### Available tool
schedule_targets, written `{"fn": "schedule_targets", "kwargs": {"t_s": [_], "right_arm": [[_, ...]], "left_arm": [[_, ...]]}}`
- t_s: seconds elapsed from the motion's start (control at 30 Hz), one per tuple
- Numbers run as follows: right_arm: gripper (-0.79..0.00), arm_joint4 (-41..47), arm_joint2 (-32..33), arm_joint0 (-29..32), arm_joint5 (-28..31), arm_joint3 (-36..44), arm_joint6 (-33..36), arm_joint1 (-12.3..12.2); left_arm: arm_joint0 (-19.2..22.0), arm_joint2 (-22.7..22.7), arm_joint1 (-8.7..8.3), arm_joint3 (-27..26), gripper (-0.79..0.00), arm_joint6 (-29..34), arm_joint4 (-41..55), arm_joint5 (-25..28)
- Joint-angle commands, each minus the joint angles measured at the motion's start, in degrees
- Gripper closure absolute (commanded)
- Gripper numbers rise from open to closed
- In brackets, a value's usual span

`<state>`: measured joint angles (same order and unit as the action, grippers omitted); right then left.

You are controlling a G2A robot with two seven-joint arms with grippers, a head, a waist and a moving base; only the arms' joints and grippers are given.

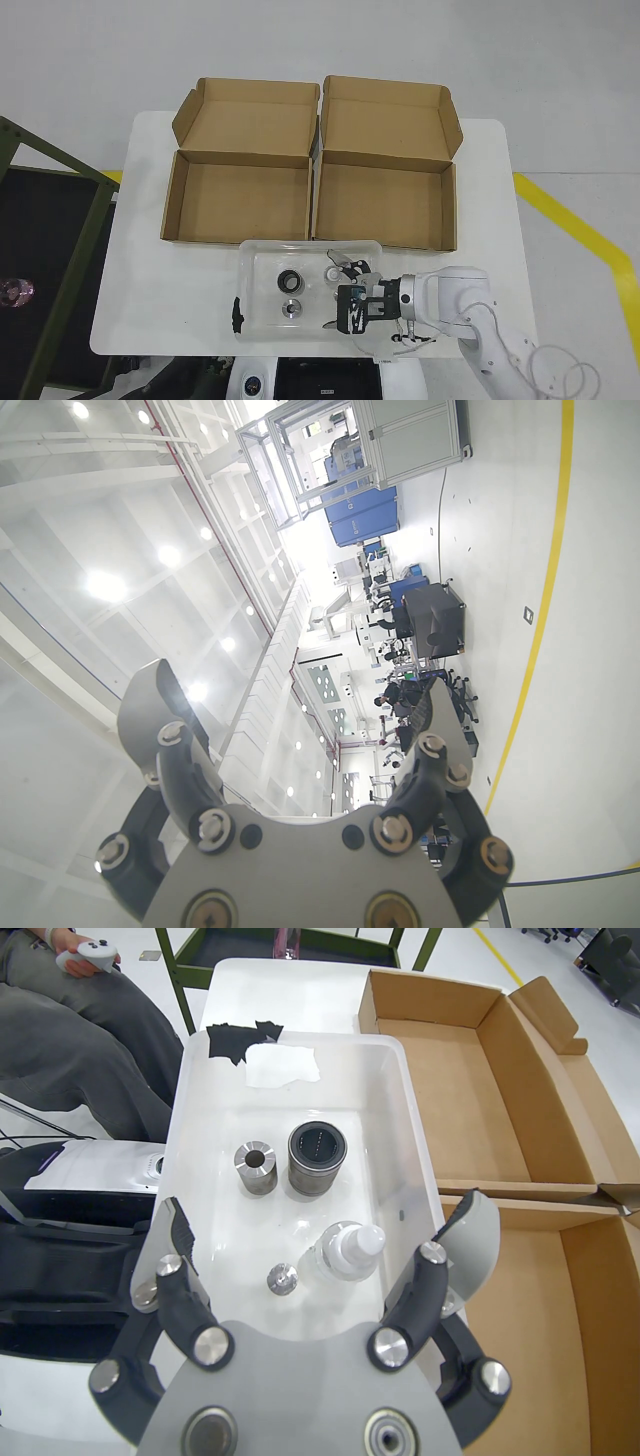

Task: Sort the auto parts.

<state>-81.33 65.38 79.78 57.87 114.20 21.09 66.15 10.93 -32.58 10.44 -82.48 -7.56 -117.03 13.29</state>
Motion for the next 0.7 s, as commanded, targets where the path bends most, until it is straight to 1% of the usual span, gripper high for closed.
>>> {"fn": "schedule_targets", "kwargs": {"t_s": [0.0, 0.07, 0.1, 0.2, 0.33, 0.4, 0.43, 0.47, 0.5, 0.53, 0.57, 0.6, 0.63, 0.67], "right_arm": [[-0.785, 0.14, -0.22, -0.18, -0.05, -0.40, 0.68, -0.11], [-0.785, 0.40, -0.39, -0.40, -0.29, -0.97, 1.25, -0.20], [-0.763, 0.53, -0.50, -0.50, -0.43, -1.29, 1.49, -0.25], [-0.773, 0.91, -0.79, -0.89, -0.98, -2.09, 2.03, -0.36], [-0.751, 1.27, -1.07, -1.69, -1.94, -3.10, 2.39, -0.48], [-0.693, 1.35, -1.32, -2.22, -2.32, -3.78, 2.48, -0.51], [-0.640, 1.40, -1.43, -2.56, -2.53, -4.20, 2.56, -0.52], [-0.489, 1.50, -1.56, -2.89, -2.73, -4.53, 2.62, -0.53], [-0.425, 1.59, -1.73, -3.22, -2.92, -4.87, 2.73, -0.53], [-0.403, 1.63, -1.92, -3.57, -3.10, -5.17, 2.91, -0.54], [-0.437, 1.68, -2.11, -3.94, -3.26, -5.59, 3.14, -0.53], [-0.440, 1.66, -2.35, -4.38, -3.33, -6.05, 3.41, -0.53], [-0.416, 1.71, -2.59, -4.77, -3.48, -6.42, 3.56, -0.52], [-0.416, 1.78, -2.83, -5.13, -3.63, -6.80, 3.70, -0.51]], "left_arm": [[0.00, 0.00, 0.00, 0.00, -0.785, 0.00, 0.00, 0.00], [0.00, 0.00, 0.00, 0.00, -0.785, 0.00, 0.00, 0.00], [0.00, 0.00, 0.00, 0.00, -0.785, 0.00, 0.00, 0.00], [0.00, 0.00, 0.00, 0.00, -0.785, 0.00, 0.00, 0.00], [0.00, 0.00, 0.00, 0.00, -0.785, 0.00, 0.00, 0.00], [0.00, 0.00, 0.00, 0.00, -0.785, 0.00, 0.00, 0.00], [0.00, 0.00, 0.00, 0.00, -0.785, 0.00, 0.00, 0.00], [0.00, 0.00, 0.00, 0.00, -0.785, 0.00, 0.00, 0.00], [0.00, 0.00, 0.00, 0.00, -0.785, 0.00, 0.00, 0.00], [0.00, 0.00, 0.00, 0.00, -0.785, 0.00, 0.00, 0.00], [0.00, 0.00, 0.00, 0.00, -0.785, 0.00, 0.00, 0.00], [0.00, 0.00, 0.00, 0.00, -0.785, 0.00, 0.00, 0.00], [0.00, 0.00, 0.00, 0.00, -0.785, 0.00, 0.00, 0.00], [0.00, 0.00, 0.00, 0.00, -0.785, 0.00, 0.00, 0.00]]}}
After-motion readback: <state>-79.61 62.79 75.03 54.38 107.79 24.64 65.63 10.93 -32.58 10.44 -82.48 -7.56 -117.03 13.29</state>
